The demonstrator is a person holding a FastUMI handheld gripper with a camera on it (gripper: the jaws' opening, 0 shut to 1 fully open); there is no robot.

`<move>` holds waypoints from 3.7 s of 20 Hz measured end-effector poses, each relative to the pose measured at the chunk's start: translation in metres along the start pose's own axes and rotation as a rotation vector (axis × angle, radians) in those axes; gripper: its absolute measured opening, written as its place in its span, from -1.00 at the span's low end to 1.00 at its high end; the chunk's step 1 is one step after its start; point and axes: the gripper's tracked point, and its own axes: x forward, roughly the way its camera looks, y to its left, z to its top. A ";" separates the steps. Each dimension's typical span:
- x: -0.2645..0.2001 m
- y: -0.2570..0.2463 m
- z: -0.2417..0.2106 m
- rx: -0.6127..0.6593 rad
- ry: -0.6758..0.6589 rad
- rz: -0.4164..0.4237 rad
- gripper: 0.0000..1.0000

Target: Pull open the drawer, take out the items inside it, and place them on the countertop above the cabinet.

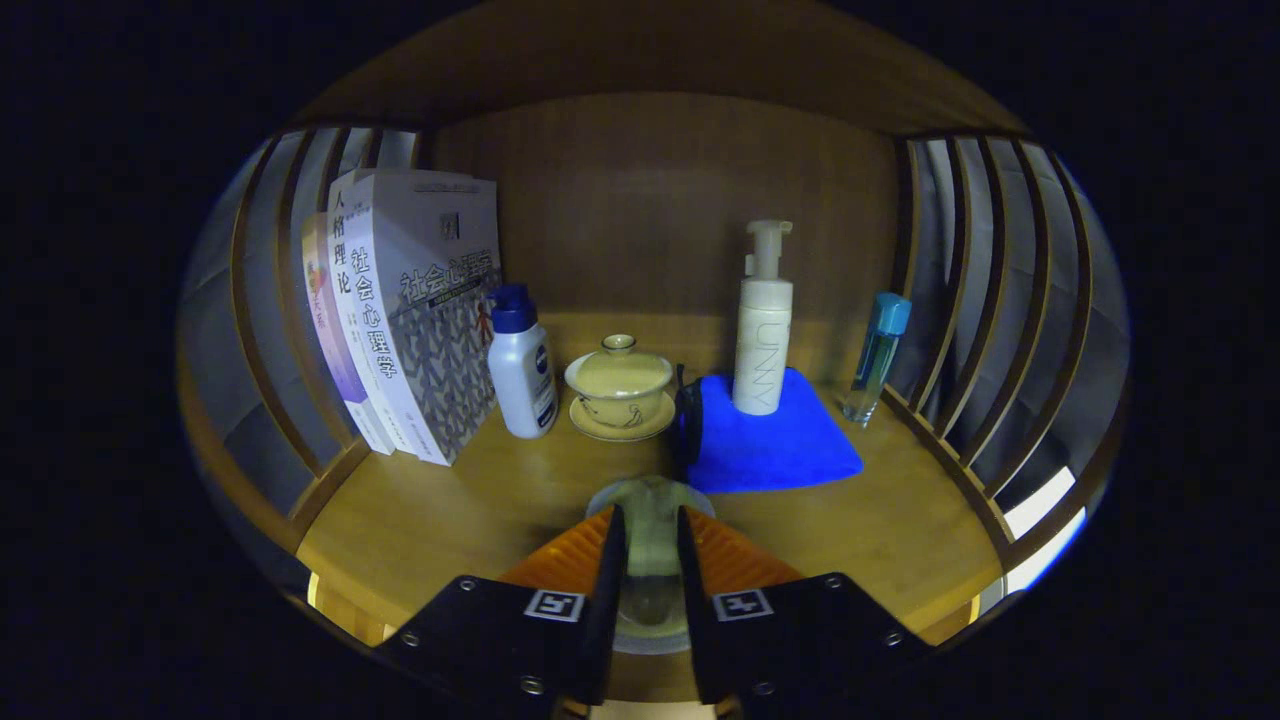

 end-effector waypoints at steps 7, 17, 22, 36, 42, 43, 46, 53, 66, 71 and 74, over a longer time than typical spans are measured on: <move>-0.113 0.008 0.052 0.093 -0.353 0.080 0.93; -0.260 0.044 -0.007 -0.012 -0.490 0.124 0.91; -0.302 0.060 -0.041 0.007 -0.538 0.098 0.91; -0.336 0.055 -0.181 -0.010 -0.417 0.044 0.91; -0.334 0.073 -0.188 -0.059 -0.443 0.079 0.91; -0.334 0.075 -0.190 -0.064 -0.446 0.080 0.91; -0.327 0.078 -0.206 -0.075 -0.432 0.078 0.92; -0.301 0.052 -0.243 -0.081 -0.357 0.003 0.94; -0.265 0.016 -0.243 0.006 -0.367 -0.107 0.91; -0.261 0.019 -0.241 0.006 -0.374 -0.104 0.89; -0.255 0.014 -0.238 0.010 -0.374 -0.084 0.89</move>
